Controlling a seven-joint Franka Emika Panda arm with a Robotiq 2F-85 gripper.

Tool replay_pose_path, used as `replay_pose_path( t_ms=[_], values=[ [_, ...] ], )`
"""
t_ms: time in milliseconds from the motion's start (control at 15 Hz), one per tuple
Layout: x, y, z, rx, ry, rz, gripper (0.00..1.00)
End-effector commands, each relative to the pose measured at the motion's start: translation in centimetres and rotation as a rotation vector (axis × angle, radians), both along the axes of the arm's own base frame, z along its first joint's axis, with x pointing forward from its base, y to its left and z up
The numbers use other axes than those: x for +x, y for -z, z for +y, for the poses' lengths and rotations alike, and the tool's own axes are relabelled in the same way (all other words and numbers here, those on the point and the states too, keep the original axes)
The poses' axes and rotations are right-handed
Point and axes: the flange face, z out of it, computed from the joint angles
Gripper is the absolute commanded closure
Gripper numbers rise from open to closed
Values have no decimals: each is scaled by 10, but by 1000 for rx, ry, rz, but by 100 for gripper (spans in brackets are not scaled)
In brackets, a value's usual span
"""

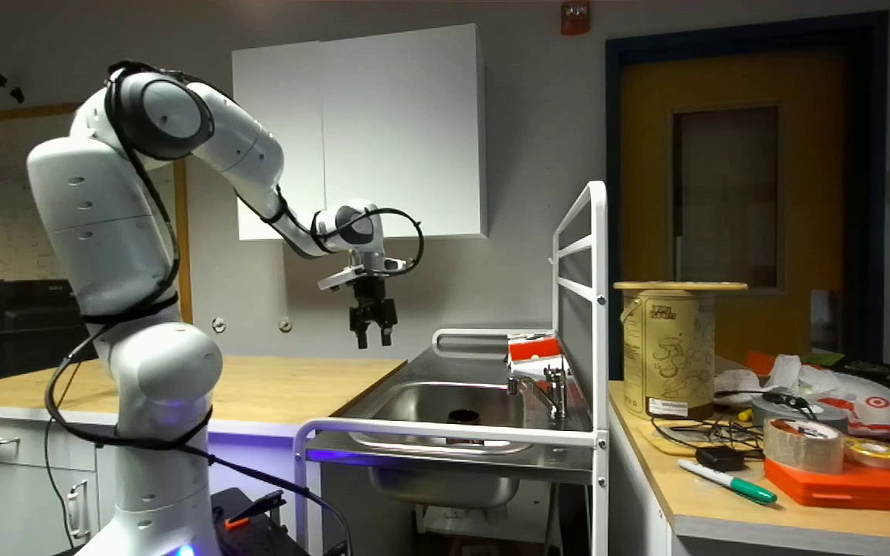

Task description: Remove the brown mug from the sink

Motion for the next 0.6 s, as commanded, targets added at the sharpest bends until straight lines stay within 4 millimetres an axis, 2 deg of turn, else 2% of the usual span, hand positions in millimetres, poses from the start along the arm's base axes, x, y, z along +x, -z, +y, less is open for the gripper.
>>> replay_pose_path(
  t_ms=[0, 267, 533],
  values=[
    [49, 13, -5, 24, 51, -24, 0],
    [100, 39, -27, 51, 121, -53, 0],
    [142, 63, -50, 77, 174, -47, 0]
  ],
)
